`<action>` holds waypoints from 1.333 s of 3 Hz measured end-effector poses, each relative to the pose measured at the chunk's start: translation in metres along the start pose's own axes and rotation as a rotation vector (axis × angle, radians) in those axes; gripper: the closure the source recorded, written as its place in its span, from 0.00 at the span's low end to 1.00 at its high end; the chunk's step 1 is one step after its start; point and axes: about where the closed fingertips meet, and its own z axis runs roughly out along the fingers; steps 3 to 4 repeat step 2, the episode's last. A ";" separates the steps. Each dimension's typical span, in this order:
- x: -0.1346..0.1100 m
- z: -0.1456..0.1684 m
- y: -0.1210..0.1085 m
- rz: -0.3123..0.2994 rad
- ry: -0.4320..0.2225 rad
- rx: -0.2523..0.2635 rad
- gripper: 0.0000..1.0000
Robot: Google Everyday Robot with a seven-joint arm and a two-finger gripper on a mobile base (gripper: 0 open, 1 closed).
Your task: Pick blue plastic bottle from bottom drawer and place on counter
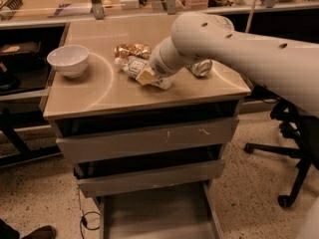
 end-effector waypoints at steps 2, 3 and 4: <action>0.000 0.000 0.000 0.000 0.000 0.000 0.00; 0.000 0.000 0.000 0.000 0.000 0.000 0.00; 0.000 0.000 0.000 0.000 0.000 0.000 0.00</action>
Offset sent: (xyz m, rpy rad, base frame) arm 0.0000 0.0000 0.0000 0.0000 0.0000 0.0000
